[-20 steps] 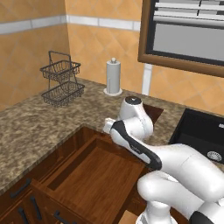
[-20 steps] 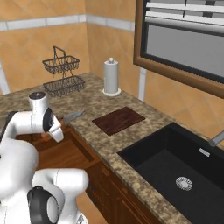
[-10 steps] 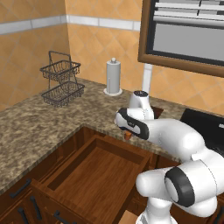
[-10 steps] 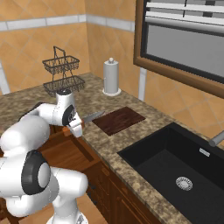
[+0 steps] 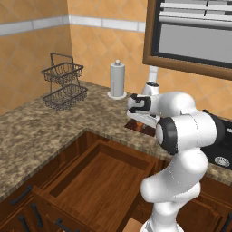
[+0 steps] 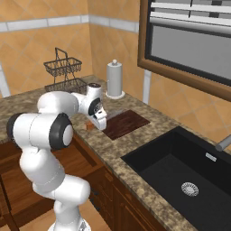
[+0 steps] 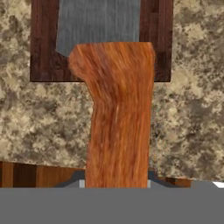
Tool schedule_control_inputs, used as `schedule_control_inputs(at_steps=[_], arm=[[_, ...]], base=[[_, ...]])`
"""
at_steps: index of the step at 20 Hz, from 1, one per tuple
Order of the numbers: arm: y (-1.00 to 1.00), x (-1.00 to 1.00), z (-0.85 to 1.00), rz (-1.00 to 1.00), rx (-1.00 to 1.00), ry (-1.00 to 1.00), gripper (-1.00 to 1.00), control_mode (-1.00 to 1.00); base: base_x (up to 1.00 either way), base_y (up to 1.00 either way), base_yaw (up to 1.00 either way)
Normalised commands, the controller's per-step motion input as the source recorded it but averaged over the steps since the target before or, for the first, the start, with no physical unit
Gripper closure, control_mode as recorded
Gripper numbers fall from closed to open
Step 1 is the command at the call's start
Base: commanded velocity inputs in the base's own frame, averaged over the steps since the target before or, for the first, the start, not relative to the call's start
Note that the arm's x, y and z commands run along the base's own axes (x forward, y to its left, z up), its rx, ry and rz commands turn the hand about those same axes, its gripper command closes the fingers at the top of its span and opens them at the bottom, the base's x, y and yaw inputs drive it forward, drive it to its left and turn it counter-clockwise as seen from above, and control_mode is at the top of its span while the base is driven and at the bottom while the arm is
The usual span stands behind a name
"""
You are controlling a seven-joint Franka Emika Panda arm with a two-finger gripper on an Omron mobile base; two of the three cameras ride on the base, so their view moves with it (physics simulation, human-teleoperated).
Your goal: Pick up the knife from the drawer and place it on the cutting board. Then place the meat from the plate to the cutting board.
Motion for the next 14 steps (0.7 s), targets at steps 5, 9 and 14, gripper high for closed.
schedule_control_inputs(at_steps=[5,9,14], arm=[[0.00,0.84,-0.33,0.00,-0.03,0.00,1.00,-1.00],[-0.13,0.66,-0.54,0.00,-0.04,0.00,1.00,-1.00],[-0.24,0.51,-0.51,0.00,-0.03,0.00,1.00,-1.00]], base=[[0.00,0.00,0.00],[0.00,0.00,0.00],[0.00,0.00,0.00]])
